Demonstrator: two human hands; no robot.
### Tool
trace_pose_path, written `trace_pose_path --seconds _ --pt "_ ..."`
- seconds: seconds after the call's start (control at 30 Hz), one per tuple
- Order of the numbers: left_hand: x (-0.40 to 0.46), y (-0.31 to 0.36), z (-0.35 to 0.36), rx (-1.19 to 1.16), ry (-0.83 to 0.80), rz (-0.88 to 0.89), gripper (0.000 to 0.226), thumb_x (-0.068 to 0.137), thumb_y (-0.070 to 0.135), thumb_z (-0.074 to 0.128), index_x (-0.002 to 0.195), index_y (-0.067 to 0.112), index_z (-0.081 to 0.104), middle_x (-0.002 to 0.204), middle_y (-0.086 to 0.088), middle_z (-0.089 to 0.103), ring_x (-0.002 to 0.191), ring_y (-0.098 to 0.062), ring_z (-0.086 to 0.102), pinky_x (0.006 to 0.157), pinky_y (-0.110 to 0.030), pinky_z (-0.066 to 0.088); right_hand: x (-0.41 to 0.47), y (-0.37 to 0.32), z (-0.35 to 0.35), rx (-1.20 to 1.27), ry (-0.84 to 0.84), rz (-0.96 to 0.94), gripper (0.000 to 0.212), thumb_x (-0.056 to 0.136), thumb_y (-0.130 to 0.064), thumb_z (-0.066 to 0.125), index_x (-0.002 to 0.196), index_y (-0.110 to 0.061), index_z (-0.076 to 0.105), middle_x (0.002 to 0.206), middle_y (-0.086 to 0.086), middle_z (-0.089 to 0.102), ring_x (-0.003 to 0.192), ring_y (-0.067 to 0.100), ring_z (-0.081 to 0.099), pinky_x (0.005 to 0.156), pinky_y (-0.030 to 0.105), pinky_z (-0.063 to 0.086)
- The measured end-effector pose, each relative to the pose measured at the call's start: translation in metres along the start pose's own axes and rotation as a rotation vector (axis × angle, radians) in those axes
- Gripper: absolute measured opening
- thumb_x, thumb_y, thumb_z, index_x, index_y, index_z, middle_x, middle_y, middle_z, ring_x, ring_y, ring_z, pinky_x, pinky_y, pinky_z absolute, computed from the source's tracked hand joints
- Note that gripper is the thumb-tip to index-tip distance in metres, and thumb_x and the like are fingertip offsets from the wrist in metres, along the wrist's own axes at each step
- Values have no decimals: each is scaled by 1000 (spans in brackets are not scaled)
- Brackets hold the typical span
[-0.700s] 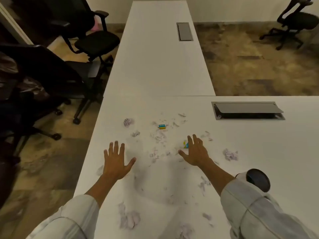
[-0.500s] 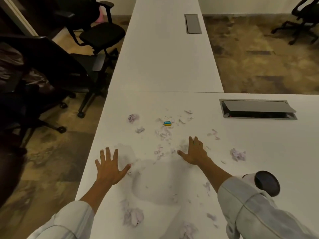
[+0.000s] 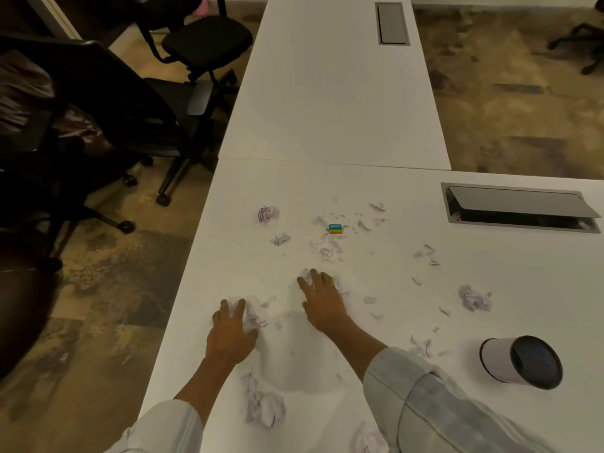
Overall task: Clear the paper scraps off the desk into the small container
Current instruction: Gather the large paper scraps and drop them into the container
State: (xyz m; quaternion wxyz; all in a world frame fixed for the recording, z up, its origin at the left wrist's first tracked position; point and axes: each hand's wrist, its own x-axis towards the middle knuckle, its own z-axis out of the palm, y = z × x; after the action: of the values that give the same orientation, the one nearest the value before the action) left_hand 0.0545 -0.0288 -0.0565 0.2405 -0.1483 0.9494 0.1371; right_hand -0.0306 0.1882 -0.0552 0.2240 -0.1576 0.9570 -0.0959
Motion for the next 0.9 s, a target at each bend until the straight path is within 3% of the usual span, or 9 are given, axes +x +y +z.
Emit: trace_pose_path --seconds 0.17,0.27,0.33,0.4,0.47,0.63,0.7,0.77,0.9 --pt "-11 6 13 -39 21 67 59 88 16 59 142 23 38 150 -14 27 136 -35 34 95 -43 50 -9 -1 9 -105 25 -95 43 89 4 54 130 -4 48 141 13 42 125 31 37 84 39 51" --pt "-13 9 17 -53 45 88 45 87 0 51 129 16 51 138 -12 41 122 -33 46 92 -40 48 -11 10 11 -97 50 -128 35 90 7 48 123 -1 55 129 12 53 117 29 45 79 39 50" --pt "-14 8 21 -60 50 100 24 90 3 47 111 10 56 122 -11 50 109 -33 54 88 -42 50 -13 18 11 -55 70 -110 32 91 4 48 121 -4 59 124 10 58 112 27 51 82 36 49" --pt "-14 9 21 11 109 131 11 92 11 43 90 13 54 103 -10 56 92 -31 58 83 -46 50 -16 22 9 51 91 -44 33 92 0 50 121 -9 62 122 11 60 108 27 57 89 32 49" --pt "-12 13 17 -1 122 116 12 91 7 45 86 8 55 95 -13 59 86 -32 60 78 -45 51 -20 28 3 206 122 29 33 91 0 50 119 -10 66 118 13 63 106 29 60 93 31 48" --pt "-13 55 -6 -121 151 206 19 83 -4 54 74 0 69 91 -13 65 85 -29 65 68 -36 54 -48 46 -22 586 324 81 22 88 3 56 69 8 66 80 23 72 83 30 71 74 34 56" --pt "-15 83 -13 -143 189 242 22 87 -4 52 84 2 73 93 -13 67 86 -29 65 73 -36 54 -68 59 -34 713 448 142 17 87 0 65 74 6 73 85 19 75 86 20 71 76 21 56" --pt "-18 118 -17 -181 213 302 23 89 -3 52 93 2 74 96 -13 69 89 -29 66 77 -36 55 -93 79 -47 781 525 183 9 84 2 68 84 2 77 90 14 76 86 18 71 82 22 55" --pt "-32 200 -9 -279 191 460 21 88 -1 54 95 2 74 99 -12 71 91 -26 67 81 -30 54 -148 137 -72 837 670 318 11 80 2 72 83 -6 79 83 2 76 75 1 68 69 5 48"
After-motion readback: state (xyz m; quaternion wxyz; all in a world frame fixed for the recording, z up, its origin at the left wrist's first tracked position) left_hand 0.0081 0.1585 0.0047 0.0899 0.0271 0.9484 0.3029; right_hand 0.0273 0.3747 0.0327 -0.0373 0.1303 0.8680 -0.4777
